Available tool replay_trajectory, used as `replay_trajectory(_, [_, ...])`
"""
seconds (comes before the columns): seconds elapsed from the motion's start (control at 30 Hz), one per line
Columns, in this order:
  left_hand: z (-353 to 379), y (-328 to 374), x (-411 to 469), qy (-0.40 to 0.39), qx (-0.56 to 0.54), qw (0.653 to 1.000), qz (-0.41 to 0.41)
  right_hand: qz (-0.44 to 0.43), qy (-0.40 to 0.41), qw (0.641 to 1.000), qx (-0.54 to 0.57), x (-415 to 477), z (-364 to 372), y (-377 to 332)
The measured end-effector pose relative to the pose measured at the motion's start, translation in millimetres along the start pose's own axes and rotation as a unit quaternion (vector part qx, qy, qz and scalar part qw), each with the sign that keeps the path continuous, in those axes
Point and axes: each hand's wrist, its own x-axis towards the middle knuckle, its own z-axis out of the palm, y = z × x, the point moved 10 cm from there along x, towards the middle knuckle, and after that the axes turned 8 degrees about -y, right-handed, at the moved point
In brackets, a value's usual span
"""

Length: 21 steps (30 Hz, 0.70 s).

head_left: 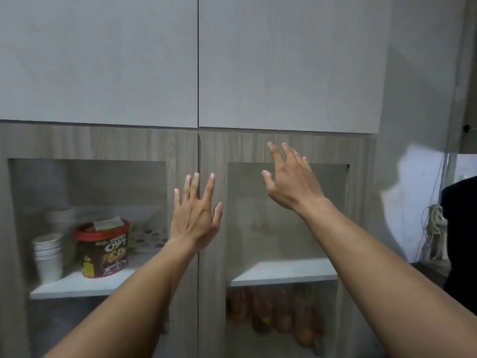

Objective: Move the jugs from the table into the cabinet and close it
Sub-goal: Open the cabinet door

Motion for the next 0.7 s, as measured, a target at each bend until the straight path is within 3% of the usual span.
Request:
replay_trajectory(0.47, [100, -37, 33, -0.028, -0.078, 0.993, -0.079, -0.130, 0.007, 0.991, -0.020, 139, 49, -59])
replay_trajectory(0.7, [119, -41, 34, 0.019, -0.096, 0.987, -0.127, -0.152, -0.015, 0.988, -0.027, 163, 83, -68])
